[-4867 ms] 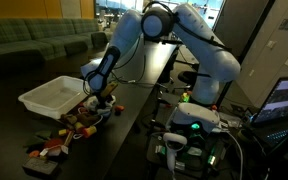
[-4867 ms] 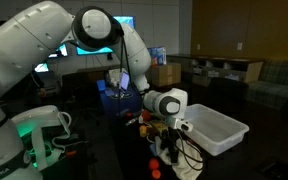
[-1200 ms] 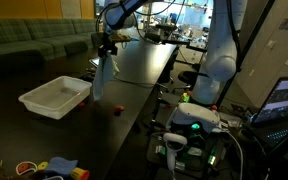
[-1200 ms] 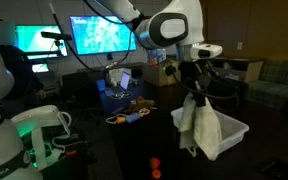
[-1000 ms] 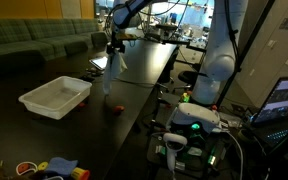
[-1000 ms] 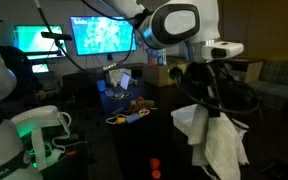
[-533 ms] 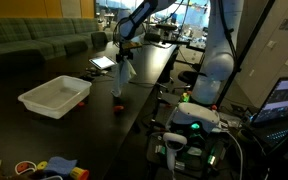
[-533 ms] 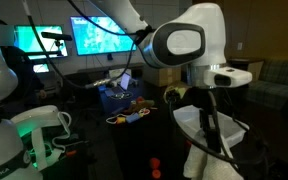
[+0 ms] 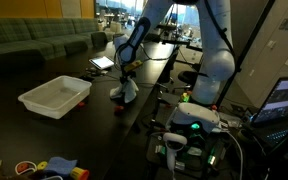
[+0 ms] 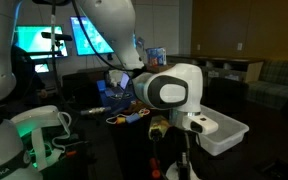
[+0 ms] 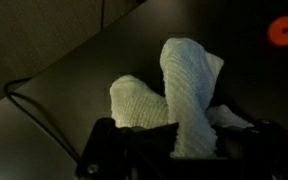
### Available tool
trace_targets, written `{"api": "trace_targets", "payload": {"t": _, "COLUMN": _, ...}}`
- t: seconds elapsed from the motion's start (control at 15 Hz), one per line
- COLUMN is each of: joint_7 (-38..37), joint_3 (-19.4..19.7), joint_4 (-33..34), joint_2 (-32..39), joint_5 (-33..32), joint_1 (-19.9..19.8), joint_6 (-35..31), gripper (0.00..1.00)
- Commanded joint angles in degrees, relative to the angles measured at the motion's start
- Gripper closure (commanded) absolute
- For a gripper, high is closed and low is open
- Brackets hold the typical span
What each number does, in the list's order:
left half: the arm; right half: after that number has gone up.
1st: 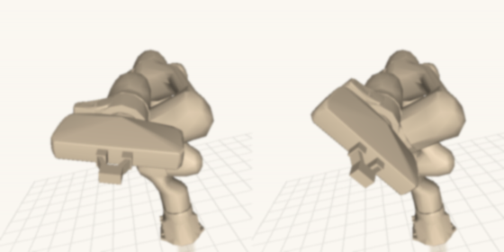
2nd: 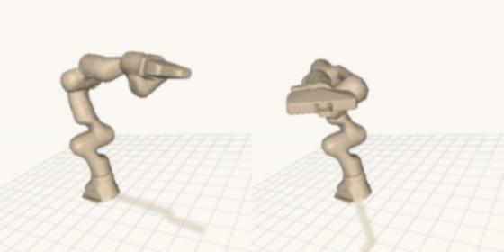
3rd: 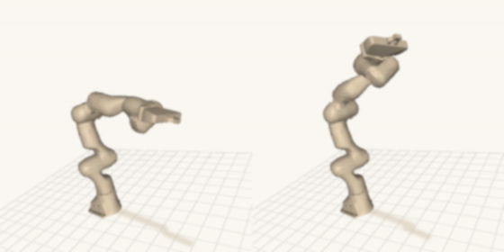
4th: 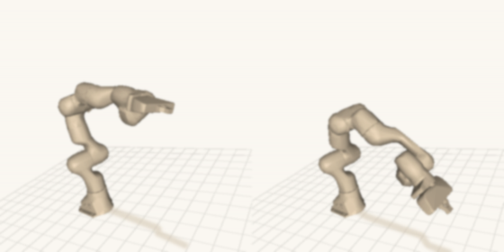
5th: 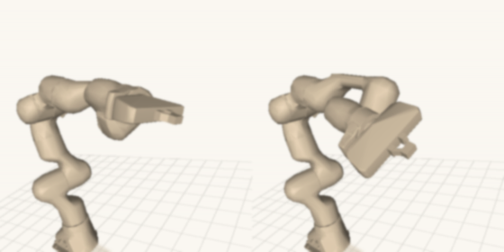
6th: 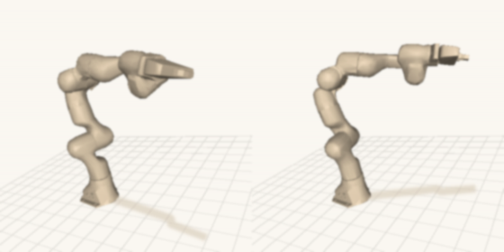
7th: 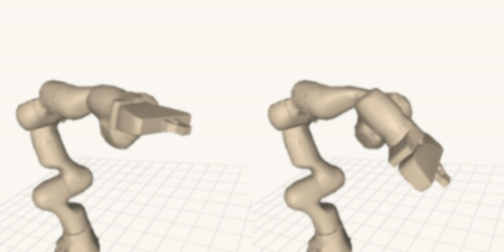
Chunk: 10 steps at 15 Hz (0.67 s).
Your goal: Pick up the white towel on the left, push the items in front of the white storage bin to the left, put the towel in the storage bin
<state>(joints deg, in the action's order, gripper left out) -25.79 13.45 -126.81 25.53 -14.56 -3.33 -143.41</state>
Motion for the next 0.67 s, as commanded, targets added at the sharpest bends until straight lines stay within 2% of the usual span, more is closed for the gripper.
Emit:
{"api": "trace_targets", "payload": {"t": 0.0, "joint_7": 0.57, "joint_3": -0.07, "joint_4": -1.8, "joint_2": 3.39, "joint_5": -1.27, "joint_1": 3.81, "joint_6": -0.76, "gripper": 0.97}}
{"api": "trace_targets", "payload": {"t": 0.2, "joint_7": 3.54, "joint_3": -2.2, "joint_4": -2.48, "joint_2": 6.11, "joint_5": -0.46, "joint_1": 6.24, "joint_6": 0.89, "gripper": 0.97}}
{"api": "trace_targets", "payload": {"t": 0.6, "joint_7": 11.74, "joint_3": -10.32, "joint_4": 0.1, "joint_2": 12.94, "joint_5": 1.12, "joint_1": 10.03, "joint_6": 0.45, "gripper": 0.97}}
